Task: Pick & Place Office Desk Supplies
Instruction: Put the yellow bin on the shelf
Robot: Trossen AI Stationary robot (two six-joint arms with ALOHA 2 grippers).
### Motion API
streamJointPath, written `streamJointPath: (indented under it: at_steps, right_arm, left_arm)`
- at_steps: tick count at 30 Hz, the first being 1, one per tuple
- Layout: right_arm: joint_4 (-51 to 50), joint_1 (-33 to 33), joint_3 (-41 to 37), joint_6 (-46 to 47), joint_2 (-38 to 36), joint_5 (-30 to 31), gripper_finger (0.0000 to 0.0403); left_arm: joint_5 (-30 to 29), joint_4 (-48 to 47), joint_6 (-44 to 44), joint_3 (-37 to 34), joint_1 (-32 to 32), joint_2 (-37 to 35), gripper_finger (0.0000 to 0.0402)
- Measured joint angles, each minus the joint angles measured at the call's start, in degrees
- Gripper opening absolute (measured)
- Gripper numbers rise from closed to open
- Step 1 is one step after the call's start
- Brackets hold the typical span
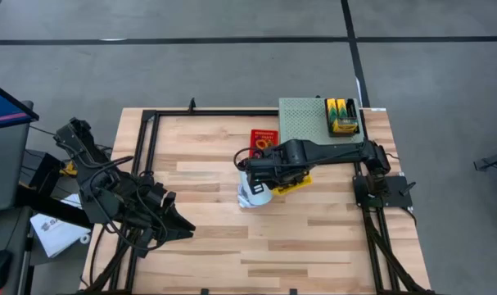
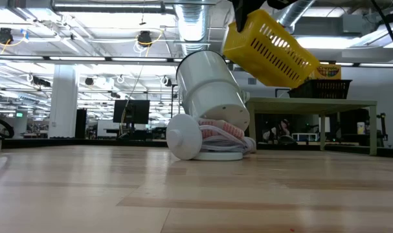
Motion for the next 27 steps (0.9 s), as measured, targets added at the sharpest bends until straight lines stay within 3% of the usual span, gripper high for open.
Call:
streamJointPath:
  at_steps: [9, 21, 27]
  right_arm:
    - [0.01, 5.14, -0.01, 4.44, 0.00, 0.11, 0.0003]
    - [0.00, 18.54, -2.27, 15.79, 0.04, -4.63, 0.0003]
    - [0.00, 22.49, 1.79, 18.20, 0.07, -6.74, 0.0003]
  left_arm:
    - [0.01, 0.00, 0.00, 0.00, 0.00, 0.00, 0.0094]
    - [0.03, 0.00, -0.02, 0.00, -0.02, 0.00, 0.0094]
    - [0.03, 0.02, -0.20, 0.00, -0.02, 0.00, 0.0094]
